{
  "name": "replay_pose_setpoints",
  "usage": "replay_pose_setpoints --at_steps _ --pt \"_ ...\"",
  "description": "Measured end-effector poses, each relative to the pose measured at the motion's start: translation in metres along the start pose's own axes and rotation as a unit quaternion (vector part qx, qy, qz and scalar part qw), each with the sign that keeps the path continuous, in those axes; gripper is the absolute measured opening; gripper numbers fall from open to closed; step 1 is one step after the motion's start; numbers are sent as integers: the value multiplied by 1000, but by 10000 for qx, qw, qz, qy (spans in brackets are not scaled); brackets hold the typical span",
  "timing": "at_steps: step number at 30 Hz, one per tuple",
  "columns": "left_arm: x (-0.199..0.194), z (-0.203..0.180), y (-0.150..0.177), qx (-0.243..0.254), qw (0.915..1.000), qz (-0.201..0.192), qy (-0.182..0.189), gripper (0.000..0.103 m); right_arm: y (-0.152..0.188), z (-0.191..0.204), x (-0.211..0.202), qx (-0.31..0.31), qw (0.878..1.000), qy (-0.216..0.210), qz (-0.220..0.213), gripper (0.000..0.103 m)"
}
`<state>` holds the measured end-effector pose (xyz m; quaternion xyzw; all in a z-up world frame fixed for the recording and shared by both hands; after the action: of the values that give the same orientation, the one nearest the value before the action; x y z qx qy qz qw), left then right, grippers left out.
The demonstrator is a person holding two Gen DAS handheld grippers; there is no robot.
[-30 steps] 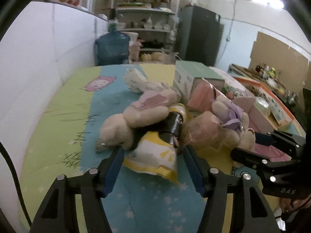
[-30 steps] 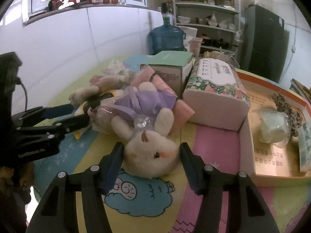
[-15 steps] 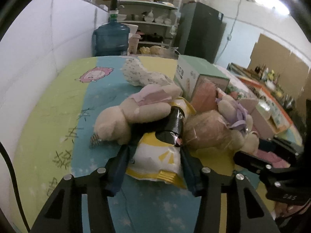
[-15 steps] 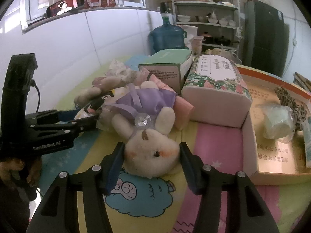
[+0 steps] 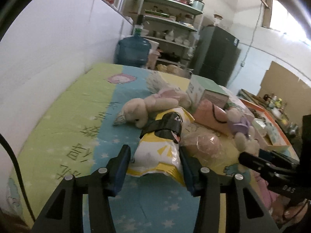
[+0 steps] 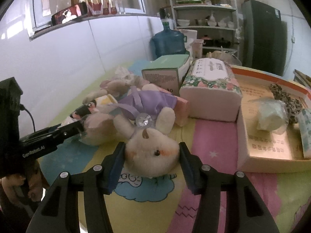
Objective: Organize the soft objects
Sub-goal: 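Carry the snack bag and white bunny over the cardboard tray with both tools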
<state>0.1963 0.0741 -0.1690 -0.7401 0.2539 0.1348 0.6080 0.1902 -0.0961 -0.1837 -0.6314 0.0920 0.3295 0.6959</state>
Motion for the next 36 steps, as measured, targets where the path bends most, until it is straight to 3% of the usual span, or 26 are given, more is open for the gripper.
replay_pose_setpoints --at_steps 6,16,36 --pt "11 9 14 -95 9993 343 -118 51 2 2 -7 36 10000 -43 -9 56" --pt "10 6 17 709 9959 450 -342 52 1 1 -11 160 9998 -77 -12 56" --pt "-34 19 2 79 9988 -343 -348 46 -4 3 -25 120 9997 -101 -186 56"
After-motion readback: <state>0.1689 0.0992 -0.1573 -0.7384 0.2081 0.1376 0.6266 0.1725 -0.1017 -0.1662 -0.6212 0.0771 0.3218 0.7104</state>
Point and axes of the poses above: each gripper's, at about its wrist camera, not at the fingertips, and x roughly the way its jaws point, z to its left, y to its underside, the point moved 9 cm from there along x, roughly the way its jaws point, and after that the axes turned 8 degrees about -z, right-handed, at the moved point
